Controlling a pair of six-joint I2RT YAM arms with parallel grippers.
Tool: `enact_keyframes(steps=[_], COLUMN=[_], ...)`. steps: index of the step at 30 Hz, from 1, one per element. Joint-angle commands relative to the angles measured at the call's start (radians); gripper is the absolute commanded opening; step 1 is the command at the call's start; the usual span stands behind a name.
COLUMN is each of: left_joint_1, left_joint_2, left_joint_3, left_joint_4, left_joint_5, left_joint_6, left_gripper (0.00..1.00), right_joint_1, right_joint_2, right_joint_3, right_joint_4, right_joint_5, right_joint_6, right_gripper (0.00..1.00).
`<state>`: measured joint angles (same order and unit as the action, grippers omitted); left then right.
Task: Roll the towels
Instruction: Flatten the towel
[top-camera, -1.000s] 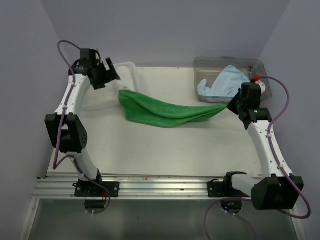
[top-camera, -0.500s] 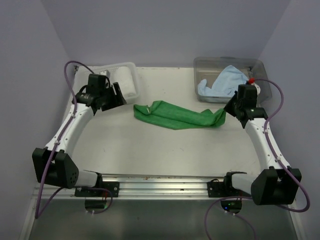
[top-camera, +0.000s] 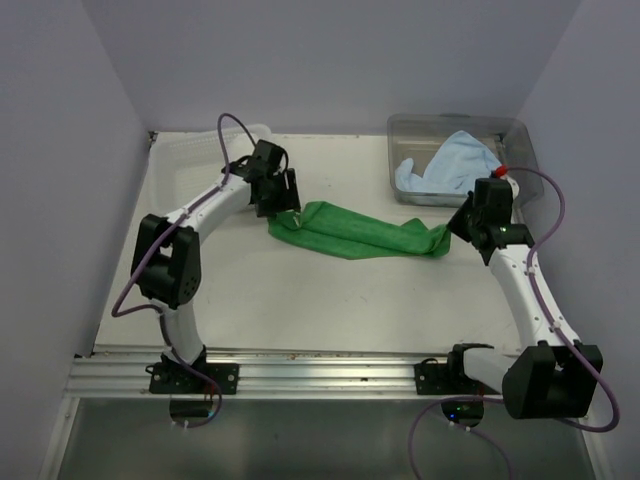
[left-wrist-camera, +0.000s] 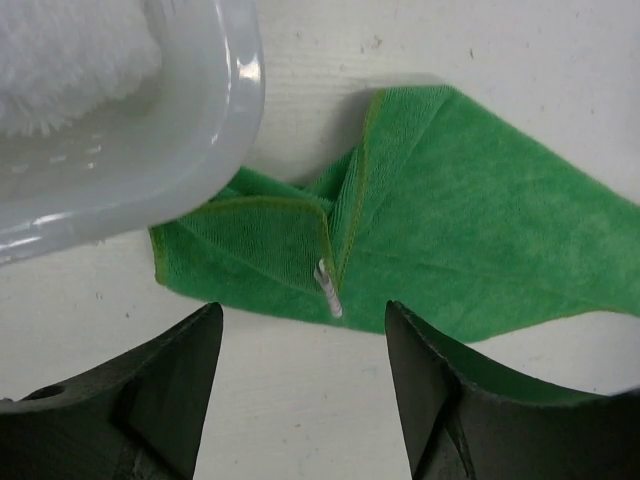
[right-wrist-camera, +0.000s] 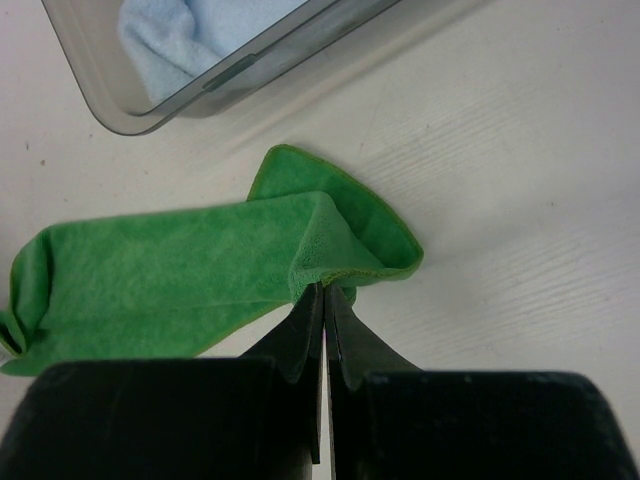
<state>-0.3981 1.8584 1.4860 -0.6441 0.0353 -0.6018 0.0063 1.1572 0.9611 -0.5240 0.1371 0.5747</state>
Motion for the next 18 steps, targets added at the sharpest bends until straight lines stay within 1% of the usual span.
enact_keyframes(steps=[1, 5, 7, 9, 11, 12, 13, 14, 16, 17, 18], left_joint_1=[-0.011, -0.028, -0.034, -0.039, -0.039, -0.039, -0.041, -0.042, -0.044, -0.044, -0.044], left_joint_2=[0.064, 0.145, 0.182, 0.211, 0.228, 0.242, 0.248, 0.251, 0.248, 0.243, 0.217], left_joint_3=[0.103, 0.178, 0.207, 0.226, 0.237, 0.246, 0.253, 0.26, 0.263, 0.275, 0.275], left_joint_4=[0.001, -0.035, -0.042, -0.051, -0.057, -0.06, -0.063, -0.068, -0.071, -0.09, -0.095], left_joint_5=[-0.081, -0.12, -0.126, -0.133, -0.135, -0.133, -0.13, -0.127, -0.121, -0.124, -0.13], left_joint_6=[-0.036, -0.046, -0.049, -0.049, -0.046, -0.044, -0.038, -0.033, -0.021, -0.02, -0.015], left_gripper=[0.7, 0.71, 0.68, 0.63, 0.56, 0.47, 0.4, 0.26, 0.03, 0.0, 0.0], right_joint_1=[-0.002, -0.002, -0.003, -0.002, -0.003, -0.002, -0.002, -0.002, -0.002, -0.002, -0.002], right_joint_2=[-0.033, -0.033, -0.033, -0.033, -0.033, -0.033, -0.033, -0.033, -0.039, -0.04, -0.045], right_joint_3=[-0.005, -0.005, -0.007, -0.005, -0.004, -0.004, -0.002, -0.002, -0.001, -0.001, 0.001], right_joint_4=[0.013, 0.015, 0.015, 0.016, 0.016, 0.015, 0.015, 0.013, 0.01, 0.01, 0.007], right_joint_5=[-0.016, -0.019, -0.022, -0.022, -0.022, -0.022, -0.024, -0.024, -0.024, -0.024, -0.022], right_joint_6=[-0.007, -0.006, -0.004, -0.004, -0.004, -0.004, -0.004, -0.004, -0.004, -0.004, -0.004], right_gripper=[0.0, 0.0, 0.0, 0.0, 0.0, 0.0, 0.0, 0.0, 0.0, 0.0, 0.0])
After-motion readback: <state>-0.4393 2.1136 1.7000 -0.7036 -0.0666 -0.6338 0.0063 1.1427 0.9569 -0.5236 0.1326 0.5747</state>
